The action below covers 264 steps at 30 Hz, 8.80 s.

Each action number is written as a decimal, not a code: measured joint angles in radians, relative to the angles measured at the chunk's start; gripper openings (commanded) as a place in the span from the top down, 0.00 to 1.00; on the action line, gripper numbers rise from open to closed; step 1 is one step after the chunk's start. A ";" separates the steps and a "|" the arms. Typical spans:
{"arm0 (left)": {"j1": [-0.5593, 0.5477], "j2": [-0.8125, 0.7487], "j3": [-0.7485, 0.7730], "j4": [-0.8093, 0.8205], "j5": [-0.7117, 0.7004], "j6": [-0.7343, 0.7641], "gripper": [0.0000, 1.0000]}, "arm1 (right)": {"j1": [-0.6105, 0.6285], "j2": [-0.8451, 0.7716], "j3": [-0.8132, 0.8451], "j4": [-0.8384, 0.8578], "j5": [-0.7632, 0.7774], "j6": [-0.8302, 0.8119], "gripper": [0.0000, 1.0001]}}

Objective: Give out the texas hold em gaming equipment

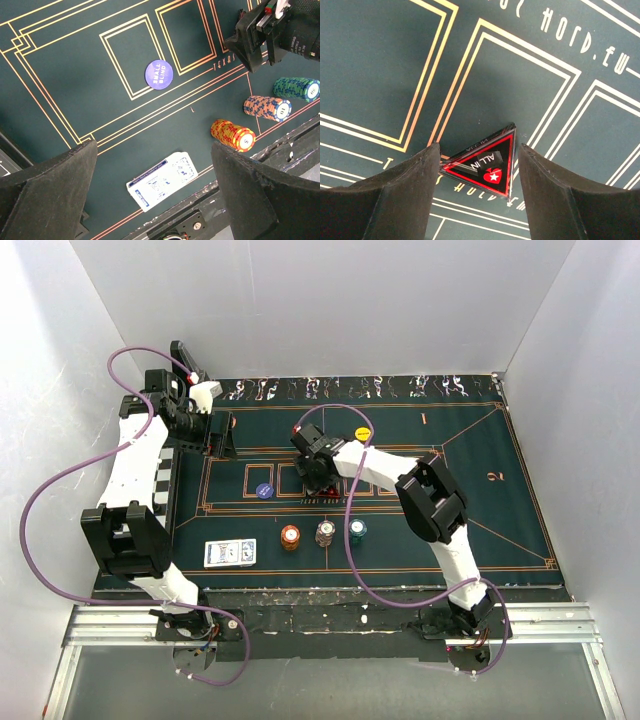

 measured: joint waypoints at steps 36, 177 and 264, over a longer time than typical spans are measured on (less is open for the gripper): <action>0.000 -0.001 0.003 -0.002 -0.004 0.020 0.02 | -0.354 -0.531 -0.715 -0.136 0.226 0.417 0.48; 0.156 -0.082 -0.113 0.085 0.040 -0.032 0.02 | 0.089 0.254 0.456 -0.043 -0.220 -0.011 0.91; 0.158 -0.134 -0.130 0.100 0.074 -0.085 0.02 | 0.326 -0.176 -0.153 -0.006 -0.203 -0.023 0.80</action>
